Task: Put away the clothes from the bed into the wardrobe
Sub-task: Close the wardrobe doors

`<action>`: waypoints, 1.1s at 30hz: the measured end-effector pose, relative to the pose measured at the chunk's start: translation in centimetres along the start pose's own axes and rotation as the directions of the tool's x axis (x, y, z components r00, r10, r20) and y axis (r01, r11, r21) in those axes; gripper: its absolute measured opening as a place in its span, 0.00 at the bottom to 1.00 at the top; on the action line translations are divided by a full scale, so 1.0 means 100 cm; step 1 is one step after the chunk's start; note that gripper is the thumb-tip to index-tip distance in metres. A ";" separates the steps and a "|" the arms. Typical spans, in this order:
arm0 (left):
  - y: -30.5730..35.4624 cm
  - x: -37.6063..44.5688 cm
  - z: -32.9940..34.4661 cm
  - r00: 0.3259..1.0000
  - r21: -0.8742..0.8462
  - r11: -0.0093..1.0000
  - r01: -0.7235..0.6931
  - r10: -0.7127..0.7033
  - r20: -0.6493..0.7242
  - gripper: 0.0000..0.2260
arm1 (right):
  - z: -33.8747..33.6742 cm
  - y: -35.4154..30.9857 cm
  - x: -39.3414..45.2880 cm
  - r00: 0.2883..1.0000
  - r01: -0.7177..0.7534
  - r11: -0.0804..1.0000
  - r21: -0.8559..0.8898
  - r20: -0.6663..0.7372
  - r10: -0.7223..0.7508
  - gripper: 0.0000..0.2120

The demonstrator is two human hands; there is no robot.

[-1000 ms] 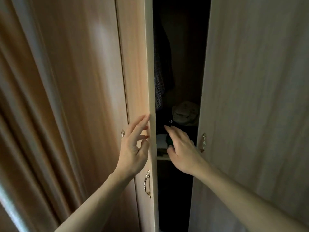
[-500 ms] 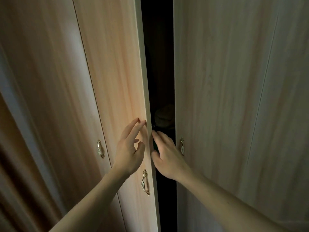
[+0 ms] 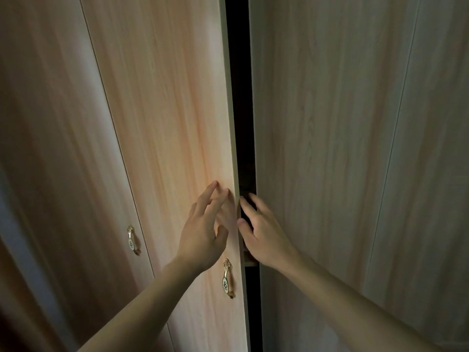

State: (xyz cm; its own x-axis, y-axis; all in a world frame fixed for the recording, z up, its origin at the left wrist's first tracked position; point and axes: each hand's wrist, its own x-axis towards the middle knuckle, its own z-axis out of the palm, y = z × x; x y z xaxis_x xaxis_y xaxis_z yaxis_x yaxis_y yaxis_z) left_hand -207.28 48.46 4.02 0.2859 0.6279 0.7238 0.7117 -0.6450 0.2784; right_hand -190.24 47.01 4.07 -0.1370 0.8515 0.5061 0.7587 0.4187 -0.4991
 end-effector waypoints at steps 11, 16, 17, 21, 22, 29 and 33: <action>-0.037 0.033 0.049 0.985 0.164 0.974 -0.153 0.164 -0.053 0.29 | -0.009 0.027 0.031 0.997 0.023 0.971 -0.239 -0.066 -0.040 0.26; -0.034 0.043 0.065 0.985 0.209 0.969 -0.130 0.150 -0.084 0.25 | -0.005 0.038 0.035 0.995 0.024 0.965 -0.262 -0.089 -0.049 0.27; -0.036 0.044 0.067 0.984 0.236 0.963 -0.132 0.156 -0.087 0.24 | -0.004 0.040 0.038 0.994 0.022 0.966 -0.258 -0.101 -0.049 0.27; -0.049 0.052 0.072 0.977 0.299 0.941 -0.161 0.195 -0.089 0.29 | -0.007 0.047 0.054 0.987 0.032 0.961 -0.276 -0.143 -0.074 0.25; -0.051 0.054 0.073 0.977 0.305 0.939 -0.160 0.195 -0.087 0.30 | -0.007 0.049 0.057 0.985 0.029 0.959 -0.281 -0.156 -0.076 0.25; -0.054 0.068 0.084 0.985 0.359 0.924 -0.128 0.160 -0.062 0.32 | -0.013 0.065 0.077 0.966 -0.018 0.951 -0.309 -0.251 -0.063 0.36; -0.054 0.076 0.090 0.989 0.404 0.908 -0.108 0.138 -0.045 0.33 | -0.024 0.078 0.096 0.975 -0.056 0.928 -0.367 -0.221 -0.028 0.43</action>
State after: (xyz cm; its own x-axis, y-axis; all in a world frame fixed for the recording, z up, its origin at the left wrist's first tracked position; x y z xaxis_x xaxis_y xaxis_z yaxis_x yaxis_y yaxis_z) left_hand -203.19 60.66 2.37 0.3521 0.5123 0.7833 0.8747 -0.4779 -0.0806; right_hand -184.11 57.75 6.73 -0.0143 0.7489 0.6625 0.9459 0.2249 -0.2337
